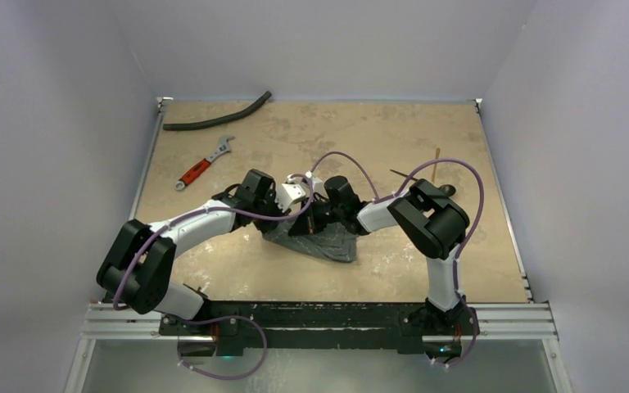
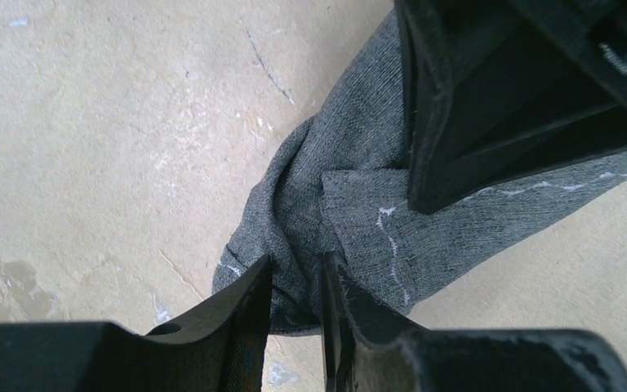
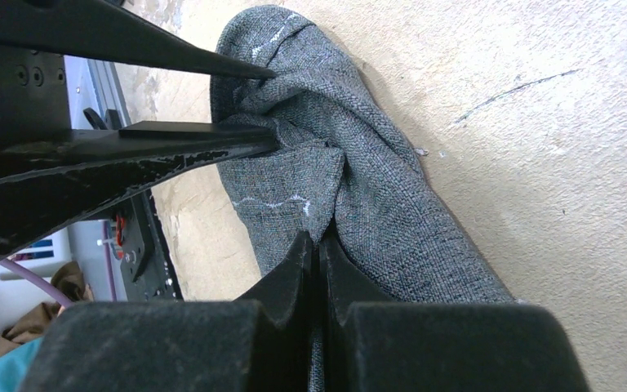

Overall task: Fold the napkin into a case and place the utensils inside
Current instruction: Grasp the top corner of the smaller rectangle folded napkin from the folded napkin.

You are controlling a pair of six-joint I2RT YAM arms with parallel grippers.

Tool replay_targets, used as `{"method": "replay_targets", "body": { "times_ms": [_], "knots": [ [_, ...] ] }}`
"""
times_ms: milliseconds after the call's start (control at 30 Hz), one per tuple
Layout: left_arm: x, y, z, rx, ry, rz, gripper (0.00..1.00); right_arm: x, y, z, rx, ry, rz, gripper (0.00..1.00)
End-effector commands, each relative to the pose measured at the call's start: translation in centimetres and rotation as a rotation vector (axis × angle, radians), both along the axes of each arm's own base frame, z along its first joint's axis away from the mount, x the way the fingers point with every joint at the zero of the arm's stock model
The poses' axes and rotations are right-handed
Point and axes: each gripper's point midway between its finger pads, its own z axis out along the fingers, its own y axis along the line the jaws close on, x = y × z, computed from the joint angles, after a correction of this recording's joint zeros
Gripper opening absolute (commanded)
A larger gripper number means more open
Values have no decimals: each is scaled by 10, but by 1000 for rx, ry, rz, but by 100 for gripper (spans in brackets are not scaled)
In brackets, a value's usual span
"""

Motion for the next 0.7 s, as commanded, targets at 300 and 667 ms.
{"method": "replay_targets", "body": {
  "times_ms": [300,667],
  "knots": [
    [22,3,6,-47,-87,115,66,-16,-15,-24,-105,65,0,0],
    [20,-3,1,-90,-68,101,41,-17,-16,-24,-99,62,-4,0]
  ]
}}
